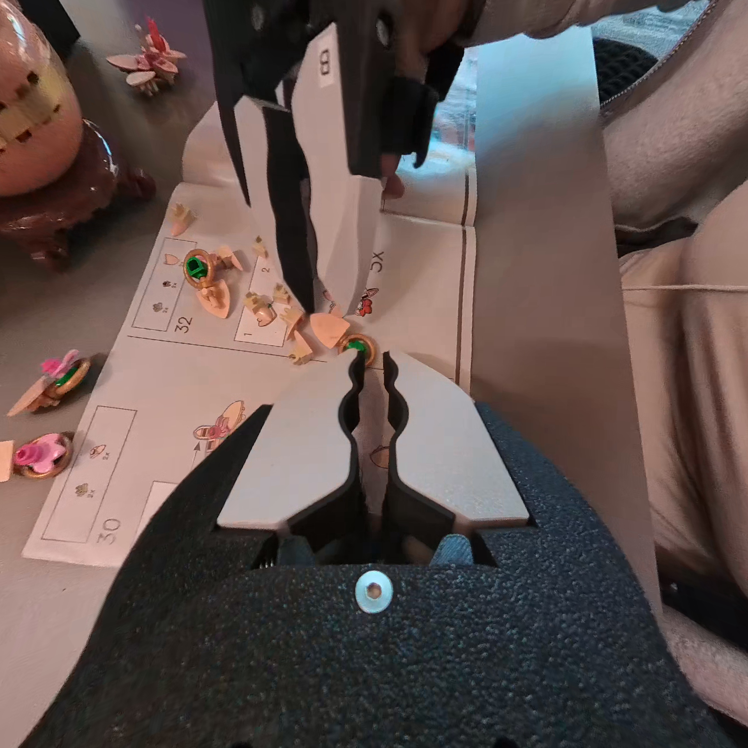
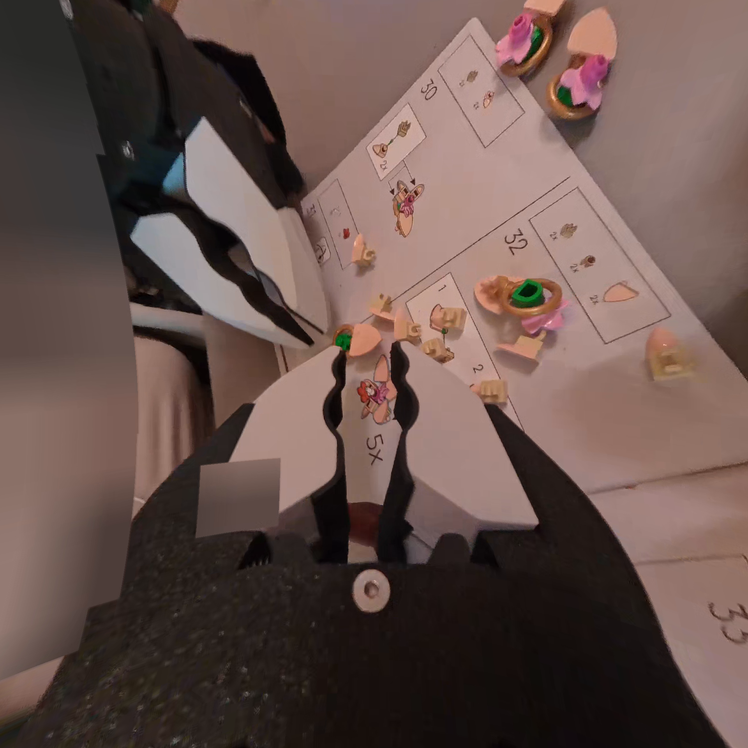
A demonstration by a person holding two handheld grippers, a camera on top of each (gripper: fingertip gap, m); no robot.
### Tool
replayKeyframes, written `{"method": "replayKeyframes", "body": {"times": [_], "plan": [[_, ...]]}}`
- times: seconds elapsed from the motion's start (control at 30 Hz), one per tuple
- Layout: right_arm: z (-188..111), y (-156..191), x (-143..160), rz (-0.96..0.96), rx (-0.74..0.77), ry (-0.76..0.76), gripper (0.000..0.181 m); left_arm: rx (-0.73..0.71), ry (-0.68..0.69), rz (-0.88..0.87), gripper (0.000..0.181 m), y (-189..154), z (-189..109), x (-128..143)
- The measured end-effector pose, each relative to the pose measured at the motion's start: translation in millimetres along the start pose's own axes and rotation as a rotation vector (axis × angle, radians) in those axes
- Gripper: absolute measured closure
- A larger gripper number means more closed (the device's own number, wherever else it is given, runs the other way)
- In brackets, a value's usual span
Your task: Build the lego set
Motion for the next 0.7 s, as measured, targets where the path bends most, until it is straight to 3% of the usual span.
{"method": "replayKeyframes", "body": {"times": [0.17,0.33,0.5,0.63,0.7], "plan": [[9,-4,-4,0.101,-0.073,0.025,0.169,-0.029,0.030,0.002,0.175,2,6,4],[2,7,-10,-0.023,-0.106,-0.074,0.179,-0.035,-0.003,-0.017,0.171,5,2,1],[-26,39,-22,-0.339,-0.112,-0.358,0.180,-0.012,-0.273,-0.222,0.155,23,-19,-27],[-33,75,-23,-0.633,-0.143,-0.490,0.180,0.049,-0.533,-0.212,0.153,14,-38,-56],[-33,88,-21,-0.734,-0.146,-0.517,0.180,0.017,-0.581,-0.144,0.160,4,-40,-62]]}}
Point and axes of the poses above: each gripper's, where its closed fingertips meet, z out along the fingers, x out of its underside, y = z × x across the jaws, the point moved 4 cm from there along -z, back along the fingers, and after that the axes turned 14 degrees about -x, right-handed, at the moved point
